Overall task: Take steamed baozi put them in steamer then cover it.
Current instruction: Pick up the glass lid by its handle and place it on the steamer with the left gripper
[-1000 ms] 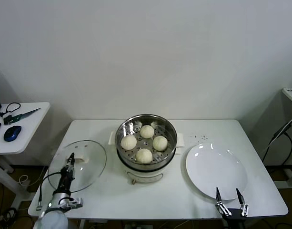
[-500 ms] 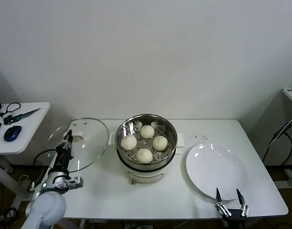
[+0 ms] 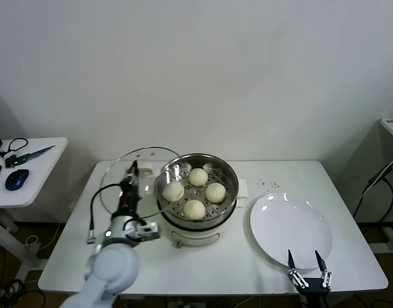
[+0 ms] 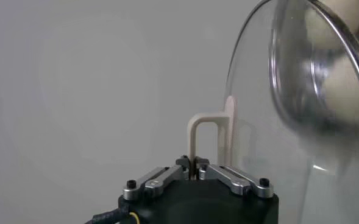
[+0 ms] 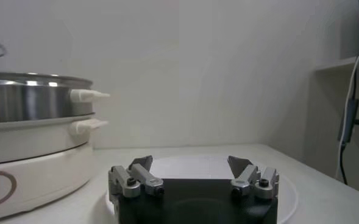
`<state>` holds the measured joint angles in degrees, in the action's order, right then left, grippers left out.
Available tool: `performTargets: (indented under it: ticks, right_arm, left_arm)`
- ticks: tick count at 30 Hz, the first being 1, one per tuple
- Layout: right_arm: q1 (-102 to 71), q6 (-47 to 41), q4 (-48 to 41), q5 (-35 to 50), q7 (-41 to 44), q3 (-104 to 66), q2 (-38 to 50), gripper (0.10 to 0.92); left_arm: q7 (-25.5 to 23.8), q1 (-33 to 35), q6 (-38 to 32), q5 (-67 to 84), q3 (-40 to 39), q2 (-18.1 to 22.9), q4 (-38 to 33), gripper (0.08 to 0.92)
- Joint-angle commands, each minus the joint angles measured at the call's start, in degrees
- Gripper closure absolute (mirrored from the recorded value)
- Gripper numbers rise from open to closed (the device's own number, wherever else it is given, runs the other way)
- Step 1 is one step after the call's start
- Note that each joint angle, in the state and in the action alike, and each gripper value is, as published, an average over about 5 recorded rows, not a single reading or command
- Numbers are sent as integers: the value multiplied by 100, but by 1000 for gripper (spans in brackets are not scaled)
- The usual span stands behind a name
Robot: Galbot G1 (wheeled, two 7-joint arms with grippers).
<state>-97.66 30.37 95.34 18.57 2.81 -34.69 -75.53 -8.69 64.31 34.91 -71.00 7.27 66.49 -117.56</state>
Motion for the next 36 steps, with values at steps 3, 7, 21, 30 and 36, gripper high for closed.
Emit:
performTargets:
  ticks: [3,7,21,30,36]
  right_arm:
    - [-33,50,20,172,-22,-36,153,203]
    - [-65,87,13,249,-37,-56,216,203]
    - [-62,136,-25,292,-53,-76,217,203]
    - [-78,147,-15,311,-57,-68,206,203]
    - [-81,144,-22,295,-35,-46,194,203]
  left_arm:
    - [-646,-829,547,-1168,-1469,1203,208,867]
    - [-637,-898,514,-1527,-1753,1698,591,867]
    - [-238,-800,449,-1926,-1746,2288,1662,867]
    - [-214,-769,432,-2060,-1515,2217,1886,867]
    - [-203,-792,419,-1969,-1427,2022,1880,867]
